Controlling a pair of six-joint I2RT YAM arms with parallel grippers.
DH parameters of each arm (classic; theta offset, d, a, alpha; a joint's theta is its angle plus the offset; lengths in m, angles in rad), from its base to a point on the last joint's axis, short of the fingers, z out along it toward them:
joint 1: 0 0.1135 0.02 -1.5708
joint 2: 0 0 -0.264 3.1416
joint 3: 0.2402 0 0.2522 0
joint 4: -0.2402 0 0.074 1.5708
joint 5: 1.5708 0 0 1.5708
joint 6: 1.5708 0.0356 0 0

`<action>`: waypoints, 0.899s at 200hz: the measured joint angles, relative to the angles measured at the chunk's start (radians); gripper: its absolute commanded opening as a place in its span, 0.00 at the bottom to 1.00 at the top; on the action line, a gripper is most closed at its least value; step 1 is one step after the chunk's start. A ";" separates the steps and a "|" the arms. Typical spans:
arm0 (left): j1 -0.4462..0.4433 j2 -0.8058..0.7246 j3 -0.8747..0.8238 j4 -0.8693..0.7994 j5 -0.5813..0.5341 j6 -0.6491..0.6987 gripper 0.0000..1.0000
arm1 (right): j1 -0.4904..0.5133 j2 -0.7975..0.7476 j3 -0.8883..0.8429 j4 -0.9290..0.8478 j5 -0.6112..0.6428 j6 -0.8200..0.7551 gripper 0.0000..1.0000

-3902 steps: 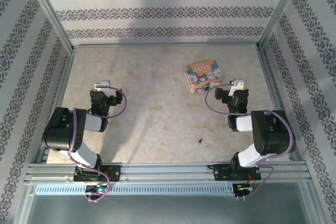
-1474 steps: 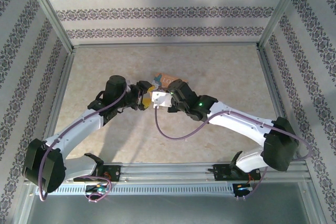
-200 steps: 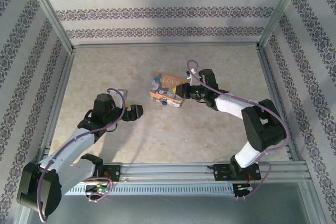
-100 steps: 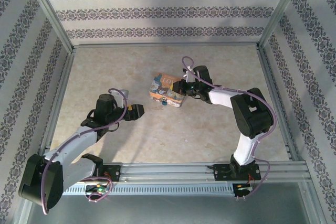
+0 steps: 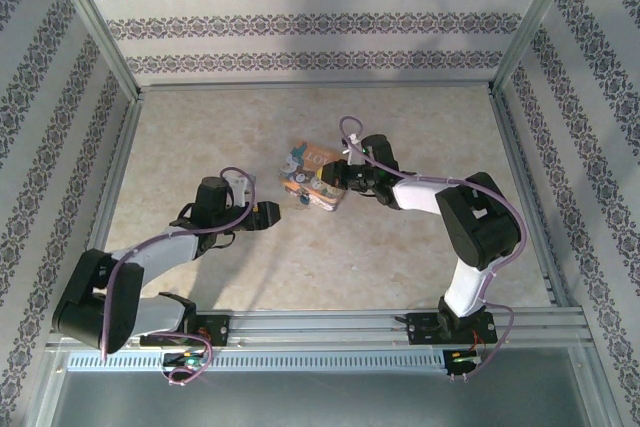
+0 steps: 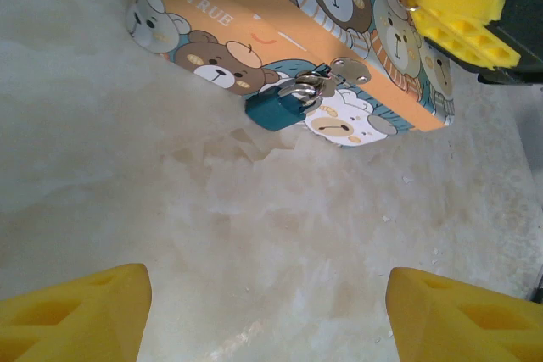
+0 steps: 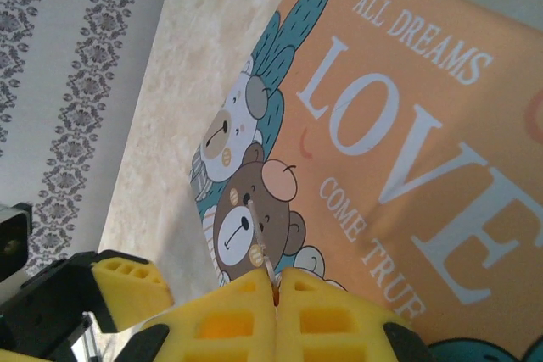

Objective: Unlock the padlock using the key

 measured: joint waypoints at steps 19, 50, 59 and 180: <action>-0.002 0.040 0.014 0.034 0.016 -0.004 0.72 | 0.008 -0.004 -0.013 0.019 0.008 0.011 0.00; -0.013 0.098 0.027 0.108 0.035 -0.003 0.72 | 0.008 -0.005 -0.022 0.037 0.011 0.017 0.00; -0.015 0.117 0.027 0.132 0.043 -0.003 0.72 | 0.008 -0.005 -0.024 0.041 0.011 0.017 0.00; -0.055 0.373 0.135 0.281 0.086 0.042 0.68 | 0.008 -0.018 -0.042 0.051 0.015 0.017 0.00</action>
